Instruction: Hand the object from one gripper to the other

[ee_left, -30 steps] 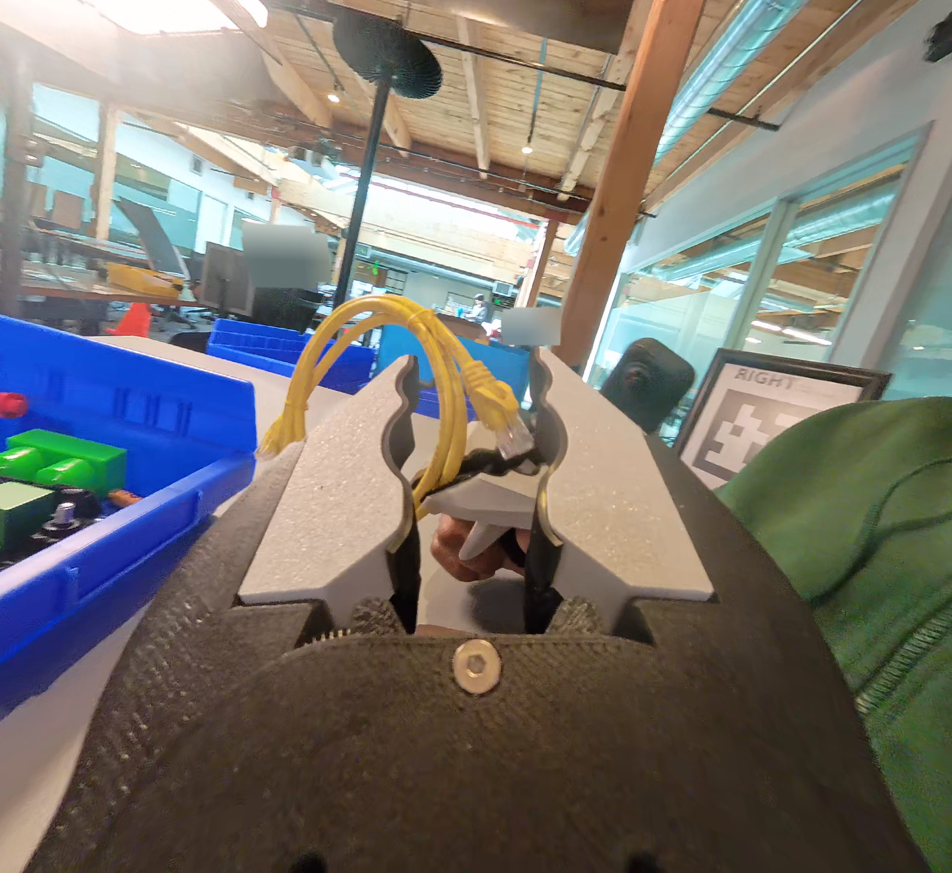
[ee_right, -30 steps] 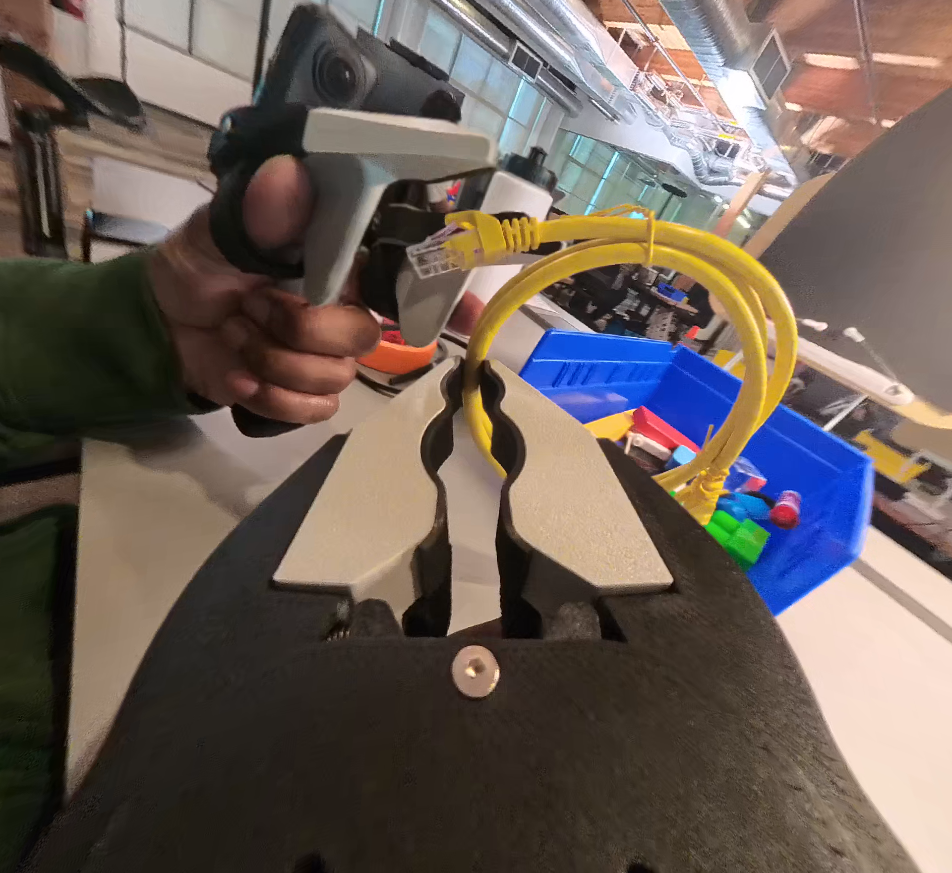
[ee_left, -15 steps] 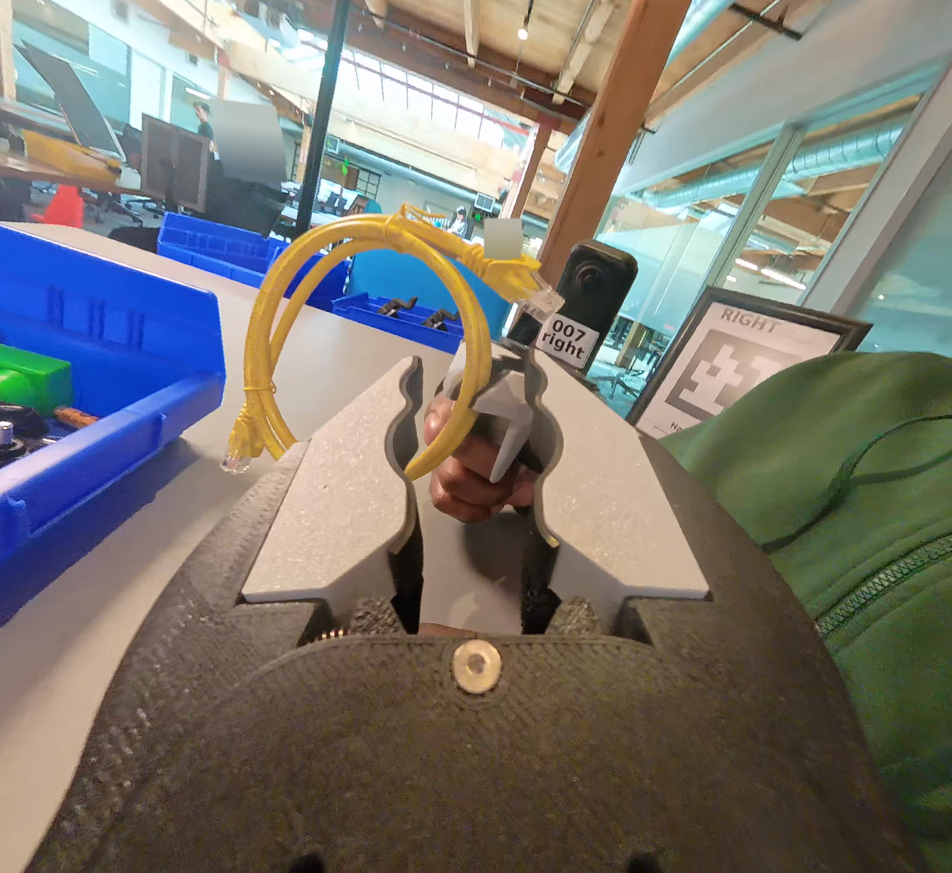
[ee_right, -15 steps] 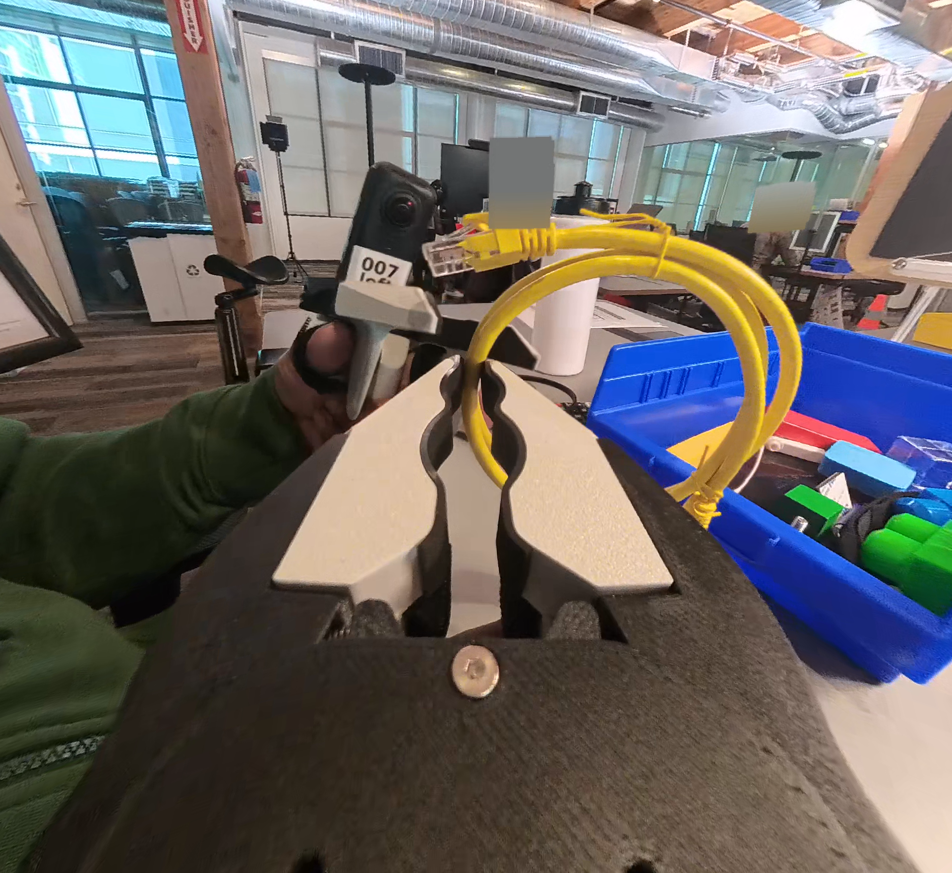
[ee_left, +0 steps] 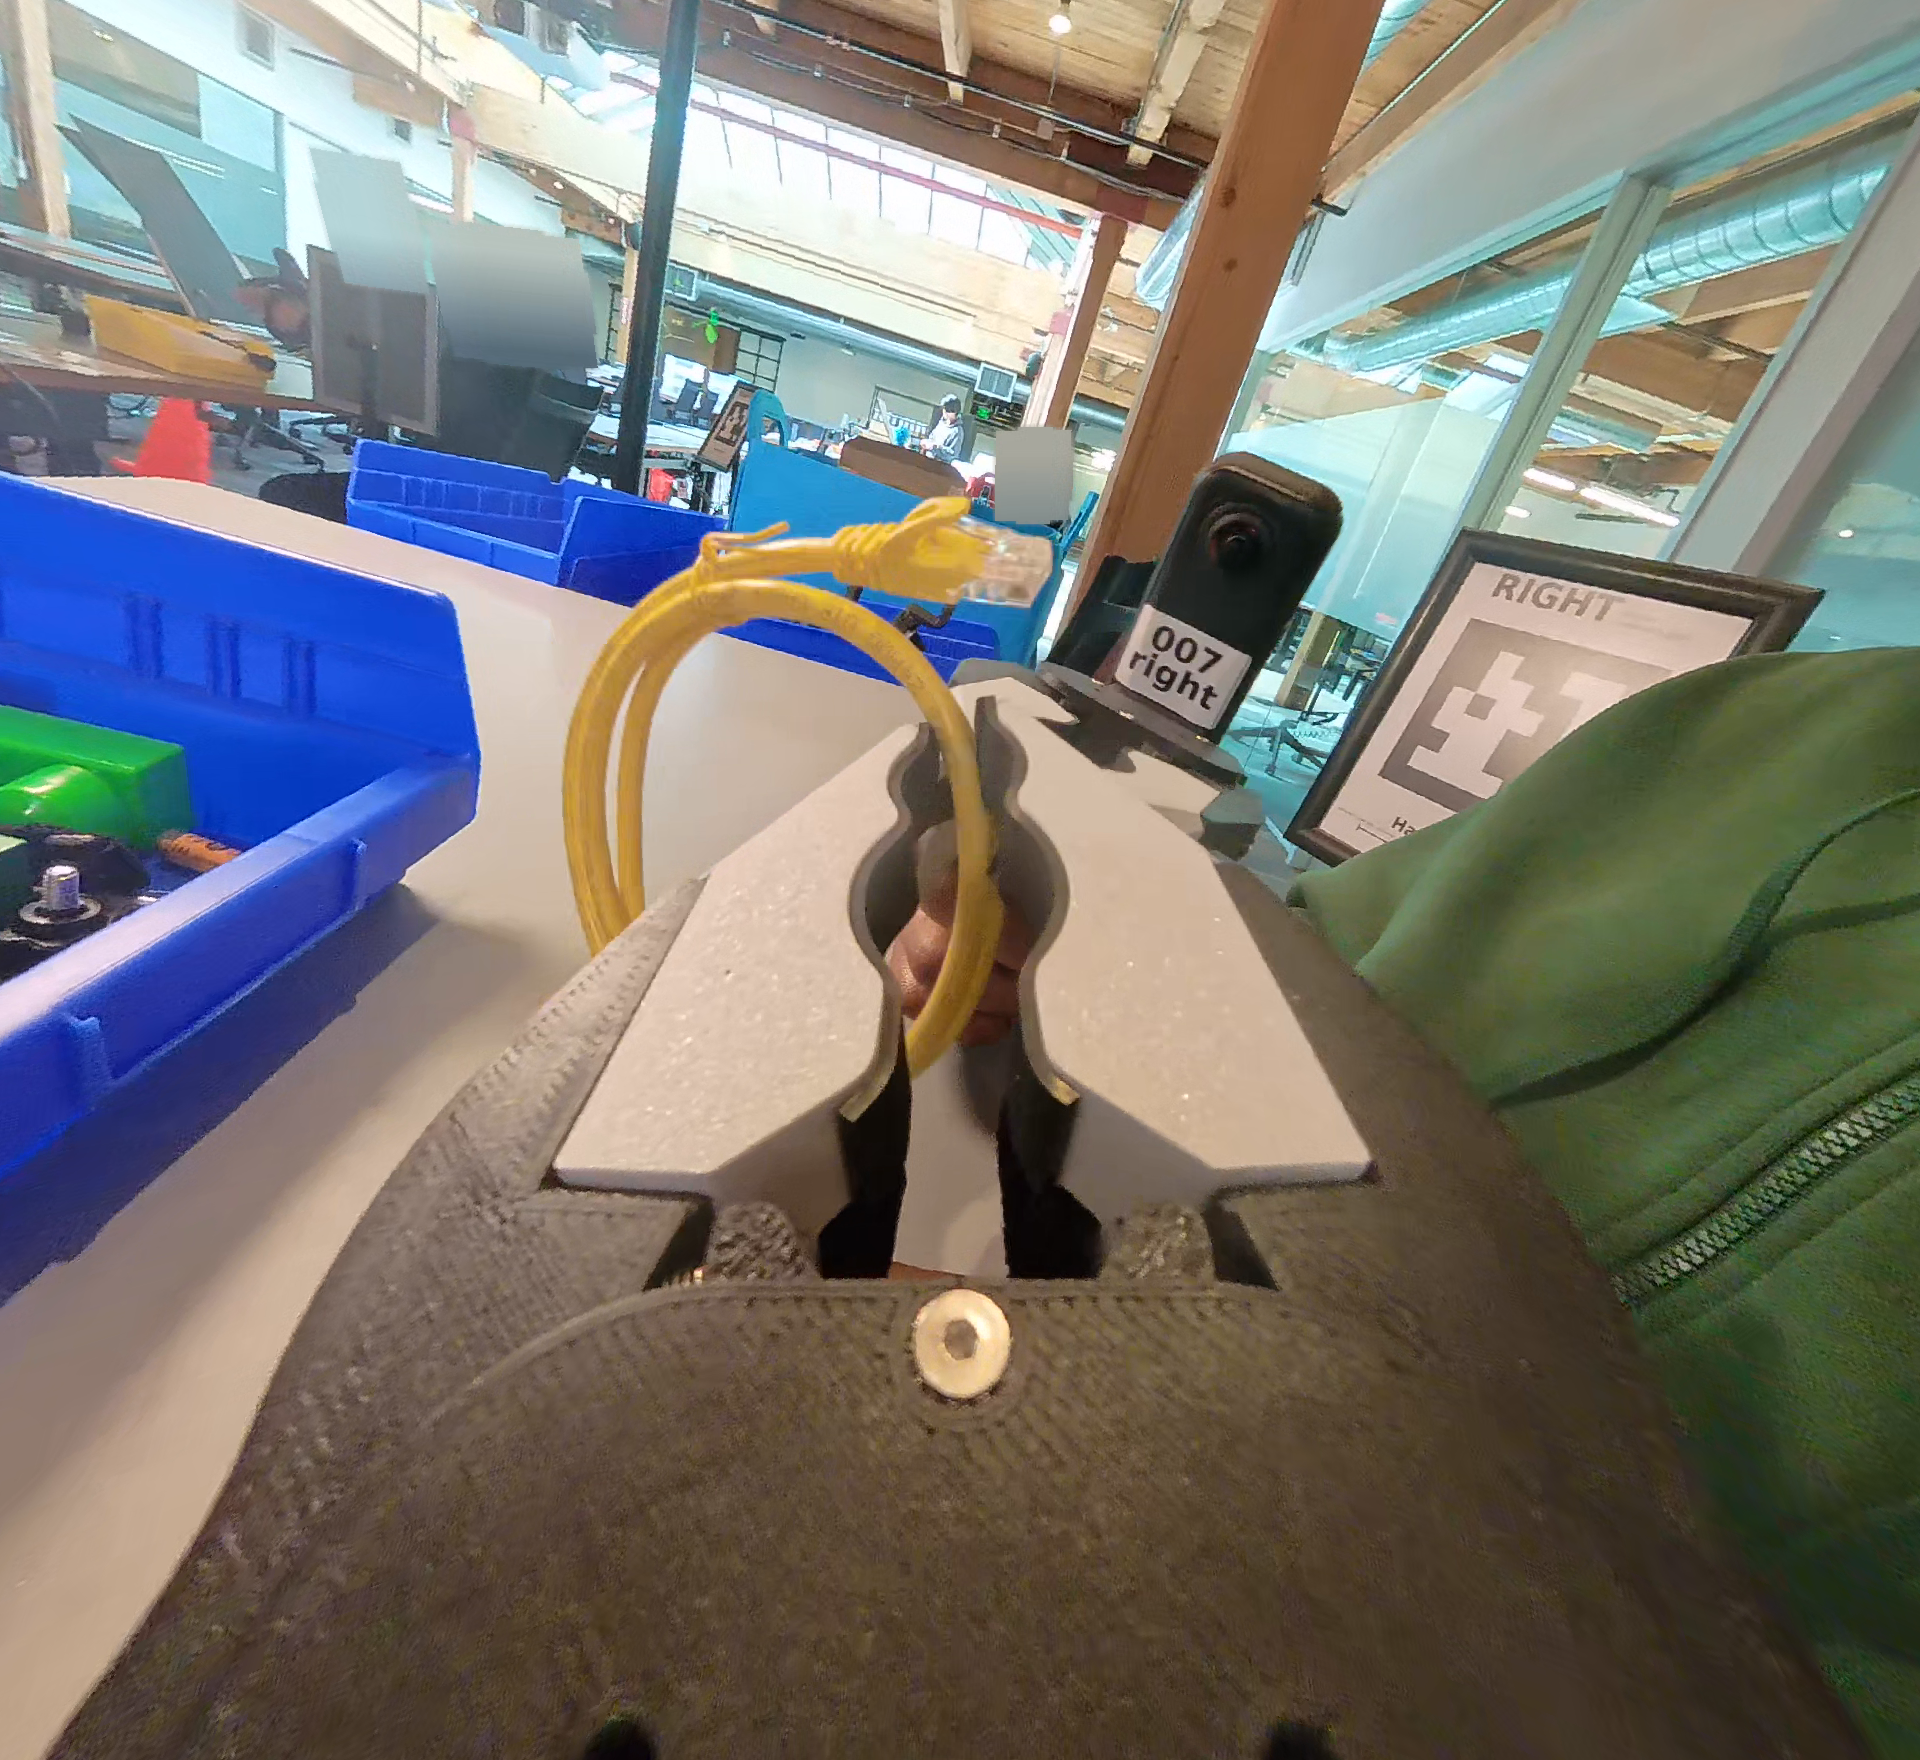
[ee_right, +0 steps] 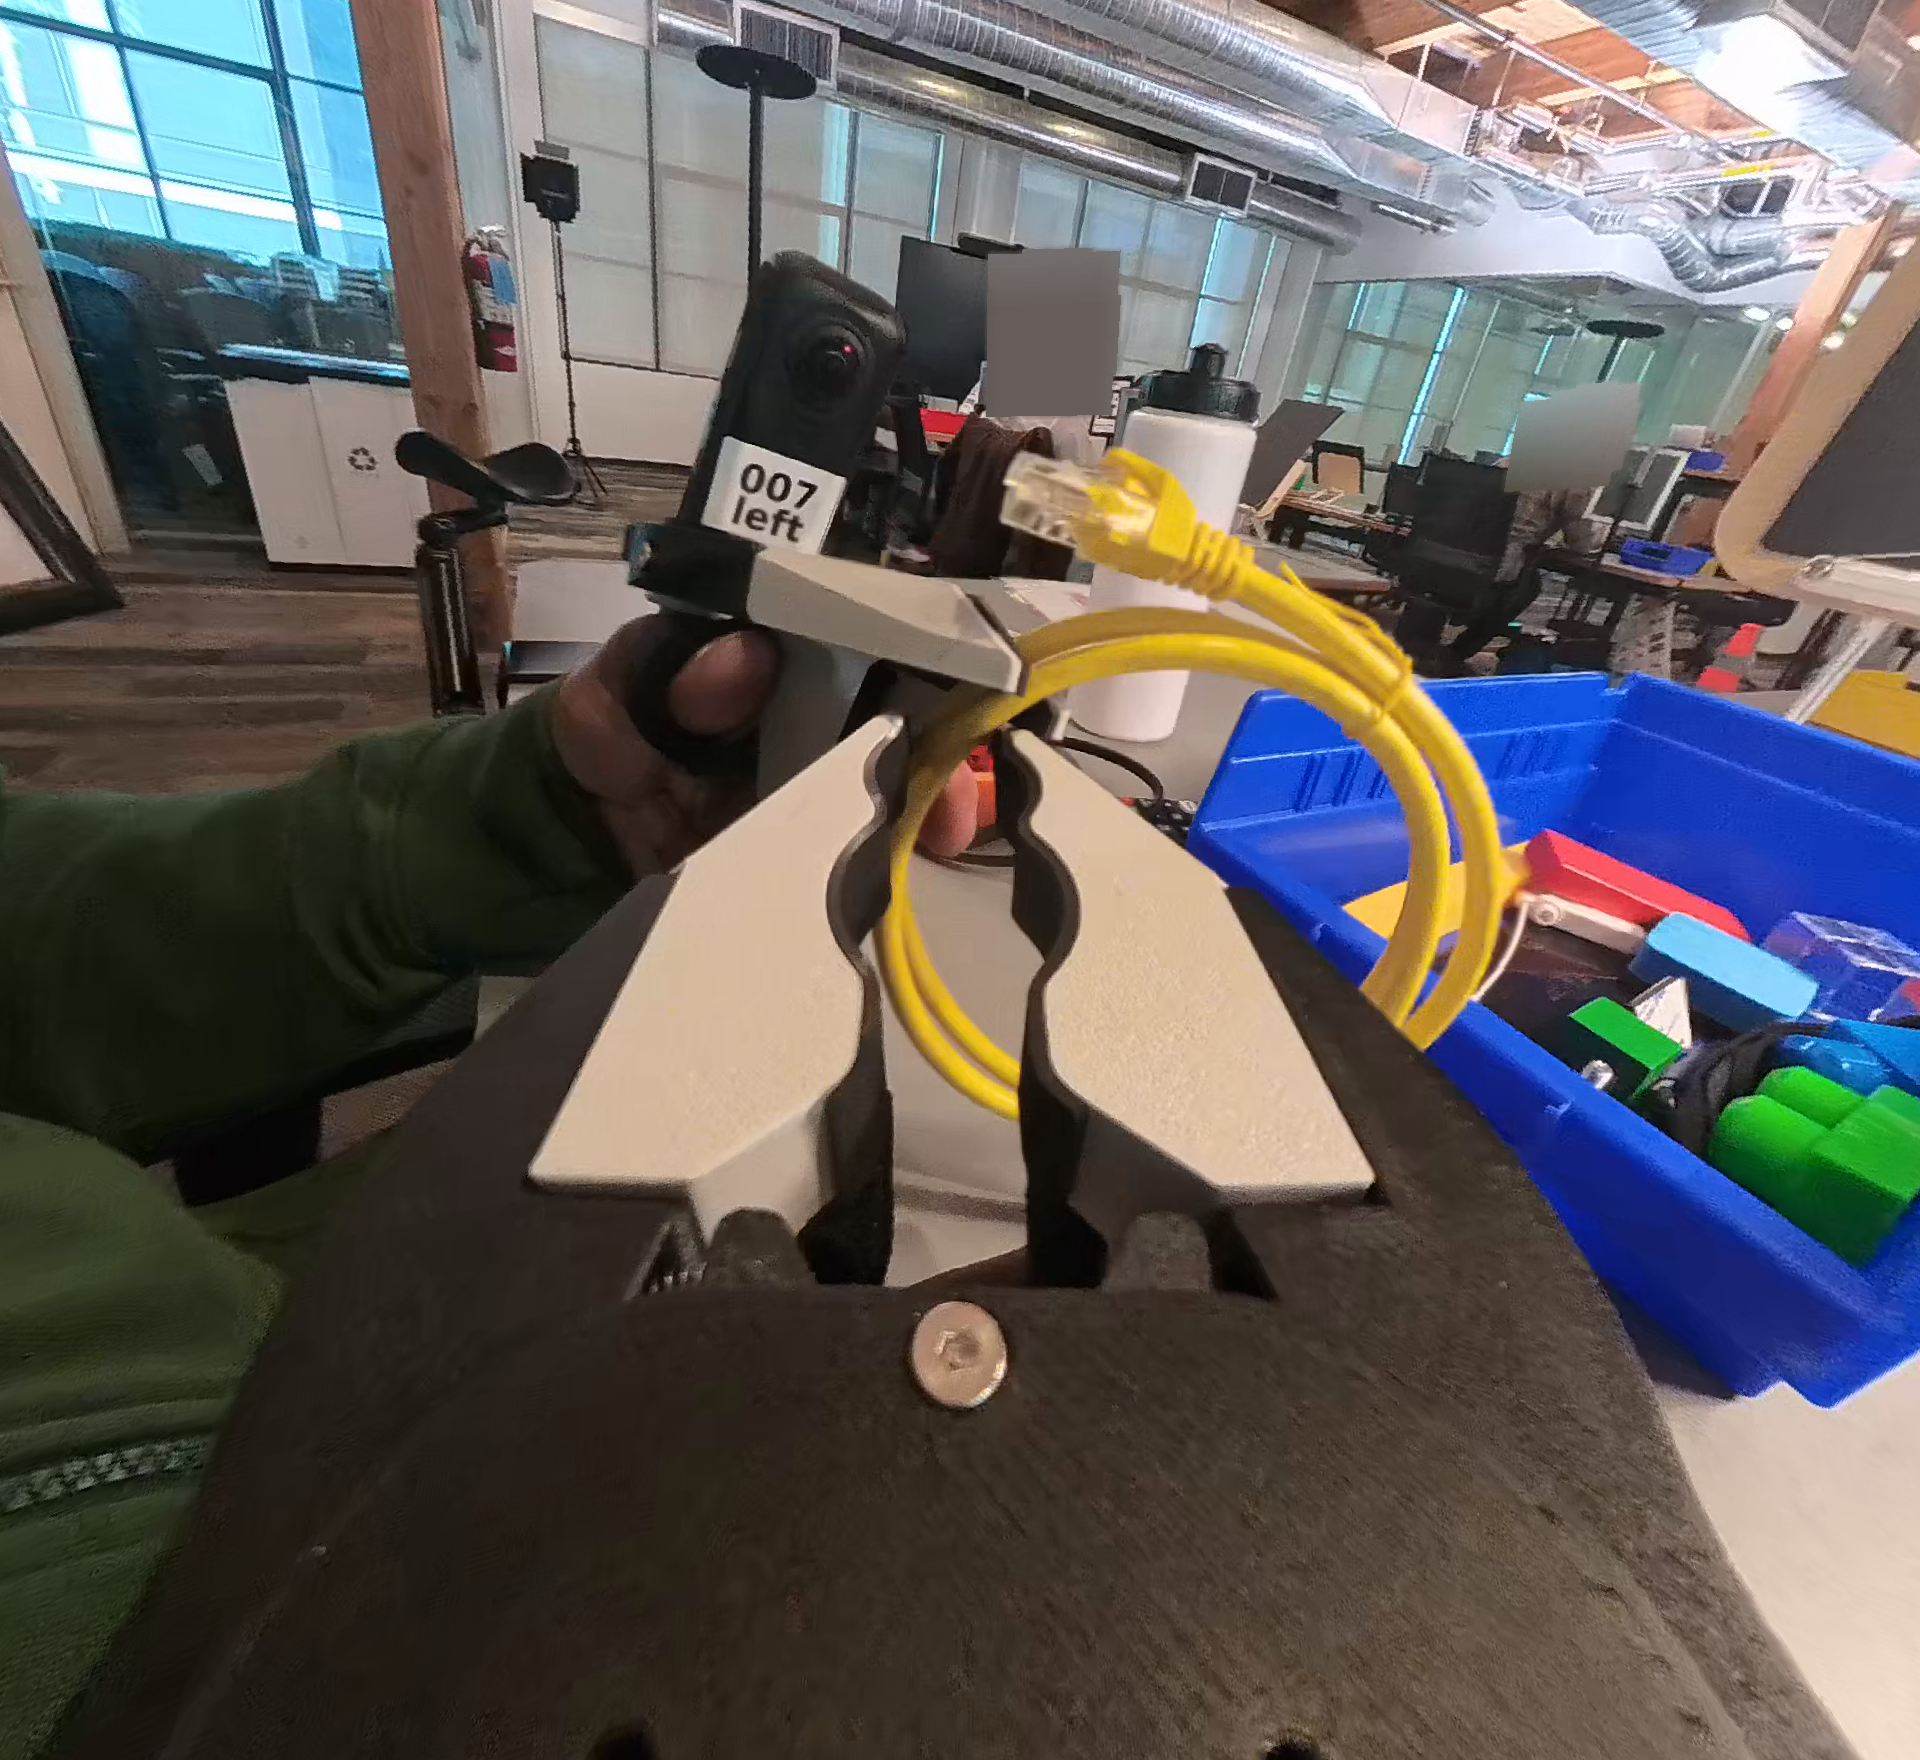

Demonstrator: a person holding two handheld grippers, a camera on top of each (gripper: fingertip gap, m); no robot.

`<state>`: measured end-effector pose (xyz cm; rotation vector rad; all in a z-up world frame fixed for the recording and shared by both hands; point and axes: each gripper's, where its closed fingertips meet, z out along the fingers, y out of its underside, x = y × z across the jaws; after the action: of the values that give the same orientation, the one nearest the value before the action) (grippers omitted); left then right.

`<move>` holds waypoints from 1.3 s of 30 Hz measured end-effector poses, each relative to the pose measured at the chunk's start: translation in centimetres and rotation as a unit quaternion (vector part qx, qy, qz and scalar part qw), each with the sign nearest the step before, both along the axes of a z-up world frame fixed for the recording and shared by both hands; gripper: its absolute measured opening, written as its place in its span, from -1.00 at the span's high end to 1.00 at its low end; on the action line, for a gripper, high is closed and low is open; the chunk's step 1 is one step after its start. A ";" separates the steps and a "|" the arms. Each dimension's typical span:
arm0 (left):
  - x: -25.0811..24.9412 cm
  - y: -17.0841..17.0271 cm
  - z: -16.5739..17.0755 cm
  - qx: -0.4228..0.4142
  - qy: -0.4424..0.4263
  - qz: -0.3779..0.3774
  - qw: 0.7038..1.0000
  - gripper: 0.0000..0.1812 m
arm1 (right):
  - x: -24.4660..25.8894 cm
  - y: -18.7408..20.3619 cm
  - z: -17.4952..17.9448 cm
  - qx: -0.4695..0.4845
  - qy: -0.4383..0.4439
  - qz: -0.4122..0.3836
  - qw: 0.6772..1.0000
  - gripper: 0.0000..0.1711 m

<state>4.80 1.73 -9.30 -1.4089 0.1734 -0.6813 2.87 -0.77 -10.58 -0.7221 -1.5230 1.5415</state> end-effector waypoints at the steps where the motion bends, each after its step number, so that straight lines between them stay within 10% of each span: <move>1: -0.1 0.0 0.0 0.000 -0.002 0.001 1.000 0.93 | -0.1 0.0 -0.1 0.010 0.002 -0.007 1.000 0.79; 23: -0.4 -0.3 1.1 0.031 -0.027 0.004 0.999 0.93 | -0.9 -0.8 -2.2 0.142 0.020 -0.059 0.988 0.90; 39: -0.2 -0.1 0.6 0.023 0.000 0.017 1.000 0.80 | -0.4 0.3 -0.6 0.019 -0.008 -0.021 1.000 0.93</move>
<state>4.58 1.68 -8.66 -1.3658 0.1640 -0.6446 2.48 -0.51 -11.21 -0.7406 -1.5351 1.4761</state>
